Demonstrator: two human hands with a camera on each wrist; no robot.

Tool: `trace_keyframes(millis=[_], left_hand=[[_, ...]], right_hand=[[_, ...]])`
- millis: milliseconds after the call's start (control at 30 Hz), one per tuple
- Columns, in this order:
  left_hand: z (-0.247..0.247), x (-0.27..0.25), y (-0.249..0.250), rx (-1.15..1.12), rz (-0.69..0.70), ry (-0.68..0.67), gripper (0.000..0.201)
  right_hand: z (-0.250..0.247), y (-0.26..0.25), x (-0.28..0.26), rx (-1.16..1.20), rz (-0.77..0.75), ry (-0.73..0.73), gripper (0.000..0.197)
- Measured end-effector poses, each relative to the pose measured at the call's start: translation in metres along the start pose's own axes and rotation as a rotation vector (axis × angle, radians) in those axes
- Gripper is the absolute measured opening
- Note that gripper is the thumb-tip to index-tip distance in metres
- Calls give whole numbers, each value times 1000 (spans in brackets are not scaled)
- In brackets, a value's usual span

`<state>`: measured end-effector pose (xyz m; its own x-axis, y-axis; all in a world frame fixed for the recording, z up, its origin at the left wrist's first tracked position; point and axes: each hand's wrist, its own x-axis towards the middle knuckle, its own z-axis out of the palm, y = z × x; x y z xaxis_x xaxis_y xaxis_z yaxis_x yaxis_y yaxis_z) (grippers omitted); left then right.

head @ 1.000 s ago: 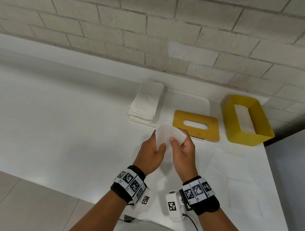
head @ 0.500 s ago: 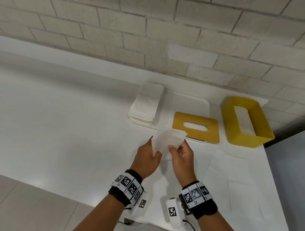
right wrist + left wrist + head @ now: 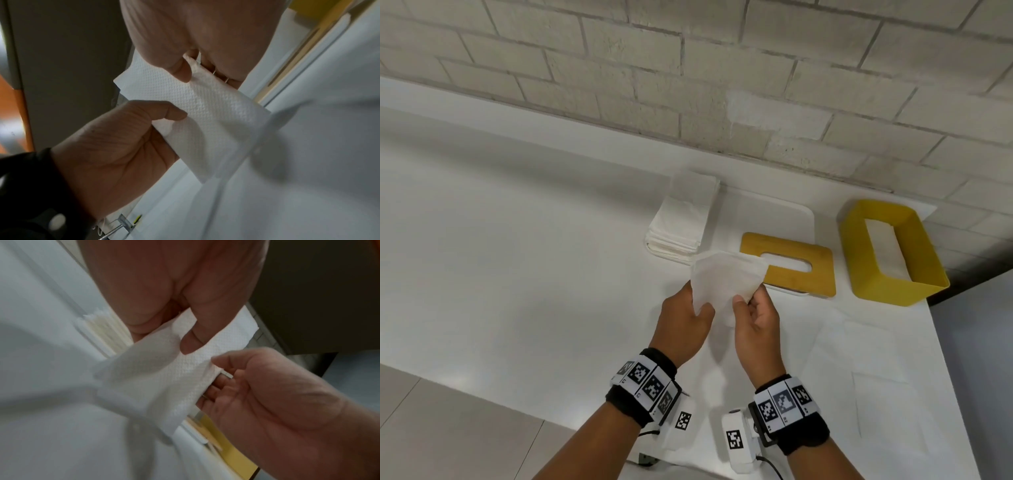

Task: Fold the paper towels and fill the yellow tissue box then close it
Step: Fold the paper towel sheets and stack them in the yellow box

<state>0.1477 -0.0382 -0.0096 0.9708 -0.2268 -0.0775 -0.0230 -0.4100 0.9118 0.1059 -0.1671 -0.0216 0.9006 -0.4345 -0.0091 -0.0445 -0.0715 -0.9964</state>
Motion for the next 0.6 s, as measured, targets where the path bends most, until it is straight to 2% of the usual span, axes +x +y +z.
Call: trace_keyframes(millis=[133, 300, 467, 600], left_hand=[[-1, -5, -17, 63, -67, -54, 19], [0, -7, -19, 68, -33, -19, 12], [1, -3, -9, -1, 18, 53, 20], [1, -4, -16, 9, 14, 0, 24]], right_hand=[[-2, 14, -3, -79, 58, -26, 22], [2, 11, -4, -97, 42, -17, 23], [4, -3, -4, -34, -56, 75, 19], [4, 4, -6, -93, -38, 63, 20]])
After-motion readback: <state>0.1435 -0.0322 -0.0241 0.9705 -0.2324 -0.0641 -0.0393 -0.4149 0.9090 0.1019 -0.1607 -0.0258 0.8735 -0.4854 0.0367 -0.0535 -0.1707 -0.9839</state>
